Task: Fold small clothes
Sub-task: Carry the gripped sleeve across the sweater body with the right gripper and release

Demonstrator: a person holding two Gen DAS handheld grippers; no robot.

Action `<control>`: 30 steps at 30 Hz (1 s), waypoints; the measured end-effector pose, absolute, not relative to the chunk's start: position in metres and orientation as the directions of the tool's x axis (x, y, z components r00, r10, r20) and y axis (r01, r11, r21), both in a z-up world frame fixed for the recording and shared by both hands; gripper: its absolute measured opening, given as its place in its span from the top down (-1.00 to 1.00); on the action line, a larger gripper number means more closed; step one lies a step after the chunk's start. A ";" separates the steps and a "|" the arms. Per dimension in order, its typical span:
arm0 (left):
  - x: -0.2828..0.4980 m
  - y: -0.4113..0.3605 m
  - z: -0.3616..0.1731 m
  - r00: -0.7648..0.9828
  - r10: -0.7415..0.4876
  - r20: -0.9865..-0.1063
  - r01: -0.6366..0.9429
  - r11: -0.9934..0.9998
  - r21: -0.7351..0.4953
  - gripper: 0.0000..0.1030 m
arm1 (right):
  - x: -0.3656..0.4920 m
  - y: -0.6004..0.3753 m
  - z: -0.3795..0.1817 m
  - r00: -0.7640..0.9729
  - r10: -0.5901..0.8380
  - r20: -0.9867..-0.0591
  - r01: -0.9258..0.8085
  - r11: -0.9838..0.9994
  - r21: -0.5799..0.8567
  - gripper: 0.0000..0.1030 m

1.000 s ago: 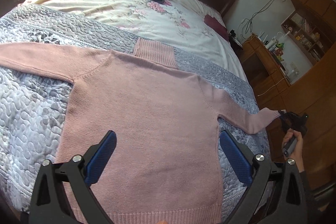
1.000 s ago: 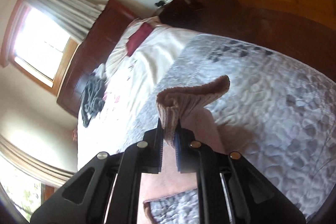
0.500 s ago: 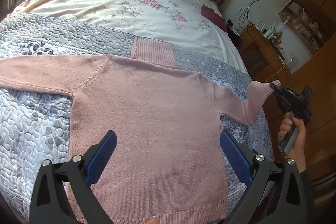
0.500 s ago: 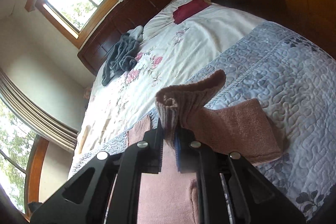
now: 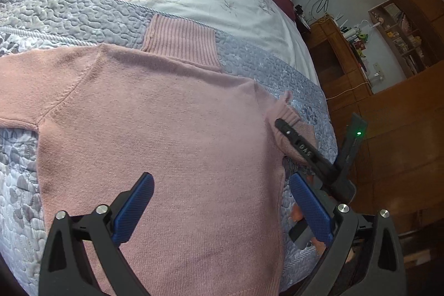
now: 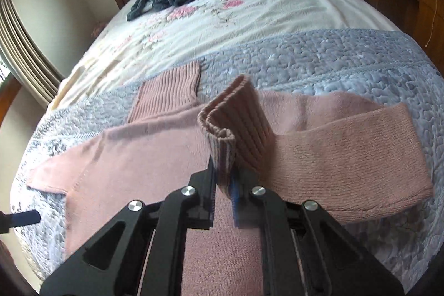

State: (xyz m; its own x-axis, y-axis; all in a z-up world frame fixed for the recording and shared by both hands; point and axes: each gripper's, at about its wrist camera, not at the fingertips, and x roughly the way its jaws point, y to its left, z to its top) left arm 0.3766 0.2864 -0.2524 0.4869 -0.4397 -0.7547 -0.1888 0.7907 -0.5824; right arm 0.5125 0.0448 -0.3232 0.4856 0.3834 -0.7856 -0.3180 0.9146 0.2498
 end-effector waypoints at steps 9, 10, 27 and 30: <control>0.440 0.274 -0.316 0.434 -0.698 -0.569 -0.216 0.533 -0.818 -0.92 | 0.488 0.057 -0.358 0.440 0.400 -0.804 -0.365 0.898 0.247 -0.03; 0.447 0.271 -0.326 0.424 -0.718 -0.553 -0.237 0.501 -0.832 -0.92 | 0.480 0.052 -0.352 0.452 0.404 -0.796 -0.368 0.897 0.246 -0.17; 0.529 0.196 -0.389 0.320 -0.745 -0.585 -0.318 0.497 -0.807 0.09 | 0.343 -0.024 -0.307 0.428 0.574 -0.698 -0.242 0.817 0.523 -0.18; 0.531 0.201 -0.384 0.304 -0.698 -0.648 -0.347 0.552 -0.758 0.79 | 0.331 -0.027 -0.311 0.409 0.584 -0.701 -0.218 0.809 0.547 -0.18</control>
